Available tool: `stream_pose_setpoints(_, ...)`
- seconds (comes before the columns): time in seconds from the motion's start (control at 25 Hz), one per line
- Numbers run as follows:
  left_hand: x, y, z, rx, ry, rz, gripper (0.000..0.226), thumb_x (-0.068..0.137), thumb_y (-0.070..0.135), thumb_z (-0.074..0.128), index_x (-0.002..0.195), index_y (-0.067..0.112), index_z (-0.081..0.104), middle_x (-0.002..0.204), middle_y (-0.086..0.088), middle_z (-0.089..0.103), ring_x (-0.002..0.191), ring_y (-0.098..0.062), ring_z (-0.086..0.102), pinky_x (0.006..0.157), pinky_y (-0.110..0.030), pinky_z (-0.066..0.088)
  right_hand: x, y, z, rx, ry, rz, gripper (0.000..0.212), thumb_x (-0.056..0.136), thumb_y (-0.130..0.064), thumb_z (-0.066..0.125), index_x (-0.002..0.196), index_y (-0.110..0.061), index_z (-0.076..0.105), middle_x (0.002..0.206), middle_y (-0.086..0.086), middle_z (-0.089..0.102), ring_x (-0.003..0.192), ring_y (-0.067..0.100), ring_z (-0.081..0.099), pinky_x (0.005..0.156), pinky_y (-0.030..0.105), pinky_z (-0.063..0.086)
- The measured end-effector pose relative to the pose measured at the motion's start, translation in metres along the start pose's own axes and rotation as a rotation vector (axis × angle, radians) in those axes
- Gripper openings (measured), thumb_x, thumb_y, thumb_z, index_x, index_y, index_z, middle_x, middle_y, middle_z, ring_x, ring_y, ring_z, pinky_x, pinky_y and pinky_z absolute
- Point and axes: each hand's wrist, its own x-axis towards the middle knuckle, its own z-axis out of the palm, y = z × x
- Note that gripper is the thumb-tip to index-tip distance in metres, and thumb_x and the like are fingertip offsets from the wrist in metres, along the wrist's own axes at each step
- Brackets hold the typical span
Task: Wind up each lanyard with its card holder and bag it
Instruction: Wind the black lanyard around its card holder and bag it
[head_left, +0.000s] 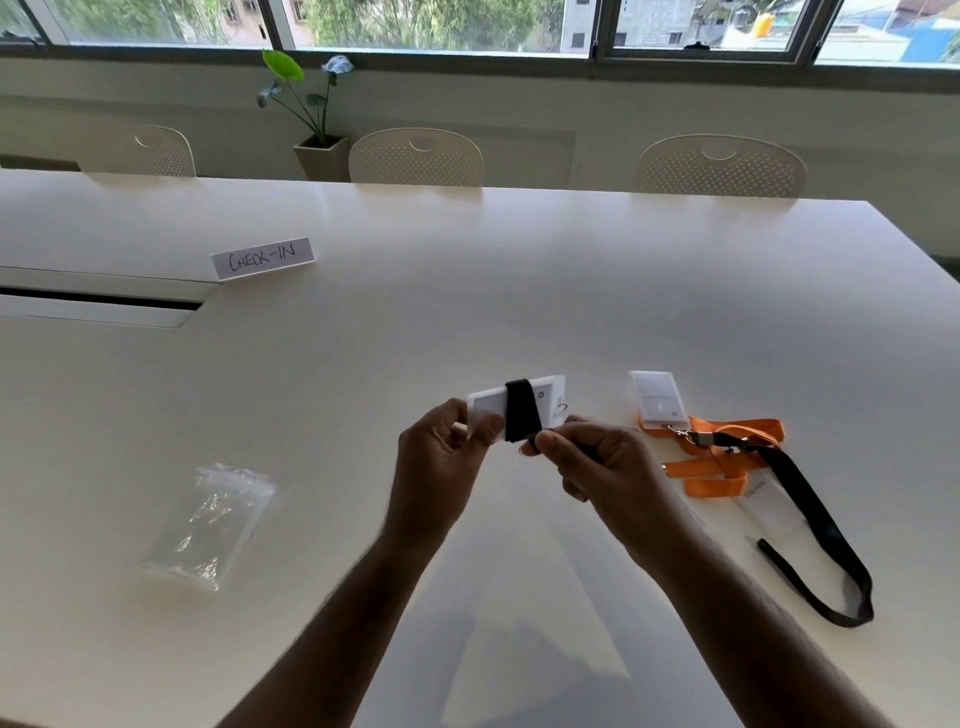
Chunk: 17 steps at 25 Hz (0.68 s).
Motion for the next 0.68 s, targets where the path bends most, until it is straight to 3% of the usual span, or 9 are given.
stream_pose_setpoints(0.08,-0.005,0.005,0.004,0.029,-0.037,0.048,0.020,0.099,0.034,0.073,0.083,0.021,0.069,0.068,-0.002,0.067,0.060,-0.015,0.059,0.053,-0.034,0.045,0.007,-0.004,0.001,0.082,0.060,0.027,0.027,0.097,-0.030,0.069,0.096,-0.006,0.083,0.076,0.039,0.047,0.062,0.031,0.031,0.056,0.045,0.022)
stream_pose_setpoints(0.16,-0.010,0.008,0.007,0.073,-0.060,0.085,0.023,0.099,0.034,0.072,0.081,0.020,0.067,0.071,0.001,0.067,0.067,-0.017,0.062,0.058,-0.034,0.048,0.011,-0.006,0.002,0.070,0.105,0.020,0.025,0.102,-0.025,0.067,0.093,-0.006,0.082,0.071,0.042,0.049,0.061,0.029,0.035,0.054,0.039,0.026)
stream_pose_setpoints(0.28,-0.014,0.005,0.007,0.091,-0.089,0.108,0.020,0.098,0.033,0.072,0.082,0.022,0.068,0.076,0.006,0.067,0.074,-0.015,0.065,0.061,-0.022,0.048,0.014,-0.002,0.001,0.101,0.122,0.073,0.025,0.105,-0.022,0.065,0.094,-0.006,0.081,0.077,0.040,0.062,0.064,0.027,0.047,0.053,0.029,0.034)
stream_pose_setpoints(0.48,-0.018,0.001,0.003,0.080,-0.104,0.105,0.014,0.098,0.033,0.072,0.086,0.025,0.071,0.079,0.008,0.070,0.077,-0.012,0.067,0.064,-0.021,0.050,0.011,0.002,0.009,0.210,0.156,0.140,0.023,0.101,-0.026,0.069,0.090,-0.010,0.081,0.081,0.020,0.077,0.072,0.023,0.069,0.050,0.026,0.044)
stream_pose_setpoints(0.68,-0.016,0.008,-0.003,0.054,-0.069,0.123,0.015,0.097,0.036,0.072,0.083,0.037,0.068,0.080,0.015,0.071,0.078,-0.009,0.068,0.062,-0.012,0.046,0.008,0.001,0.011,0.278,0.125,0.039,0.016,0.092,-0.024,0.077,0.105,-0.015,0.080,0.091,0.016,0.080,0.078,0.025,0.077,0.047,0.026,0.047)
